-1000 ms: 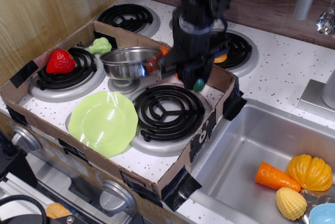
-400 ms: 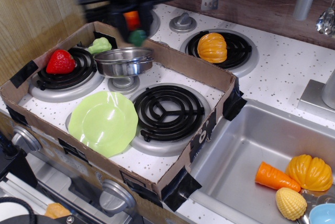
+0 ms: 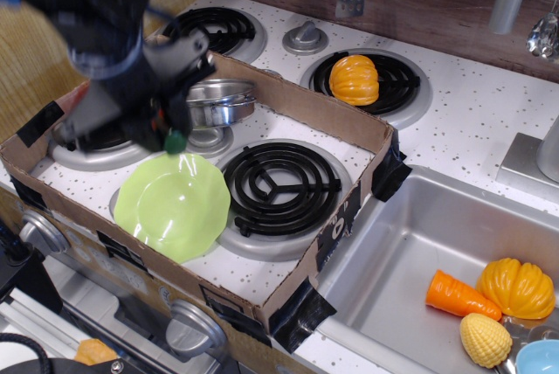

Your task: Put carrot on plate

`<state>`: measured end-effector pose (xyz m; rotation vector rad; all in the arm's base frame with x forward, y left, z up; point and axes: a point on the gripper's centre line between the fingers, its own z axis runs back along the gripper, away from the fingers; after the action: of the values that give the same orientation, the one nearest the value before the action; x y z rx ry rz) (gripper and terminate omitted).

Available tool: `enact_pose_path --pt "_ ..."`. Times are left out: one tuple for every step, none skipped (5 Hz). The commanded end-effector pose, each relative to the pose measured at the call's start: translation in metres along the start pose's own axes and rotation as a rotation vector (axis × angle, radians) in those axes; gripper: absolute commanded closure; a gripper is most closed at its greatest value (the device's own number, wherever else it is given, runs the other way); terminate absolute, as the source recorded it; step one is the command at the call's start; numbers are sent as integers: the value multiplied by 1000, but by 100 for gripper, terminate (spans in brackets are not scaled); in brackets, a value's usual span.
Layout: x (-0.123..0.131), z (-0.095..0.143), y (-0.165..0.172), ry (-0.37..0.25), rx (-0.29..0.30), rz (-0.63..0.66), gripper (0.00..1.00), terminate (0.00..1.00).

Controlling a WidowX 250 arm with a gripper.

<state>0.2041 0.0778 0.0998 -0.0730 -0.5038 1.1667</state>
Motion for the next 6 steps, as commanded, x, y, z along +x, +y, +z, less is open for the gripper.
enact_pose_path --pt "-10 -18 -8 49 -47 206 100 0" --pt "-28 -30 -10 193 -58 234 100 0" --pt "-36 -37 -17 252 -62 244 0 0" --pt "-30 -32 -23 264 -45 204 0 0" --pt "-12 -18 -33 284 13 132 0 0" --pt "26 13 -58 172 149 -222 0 0"
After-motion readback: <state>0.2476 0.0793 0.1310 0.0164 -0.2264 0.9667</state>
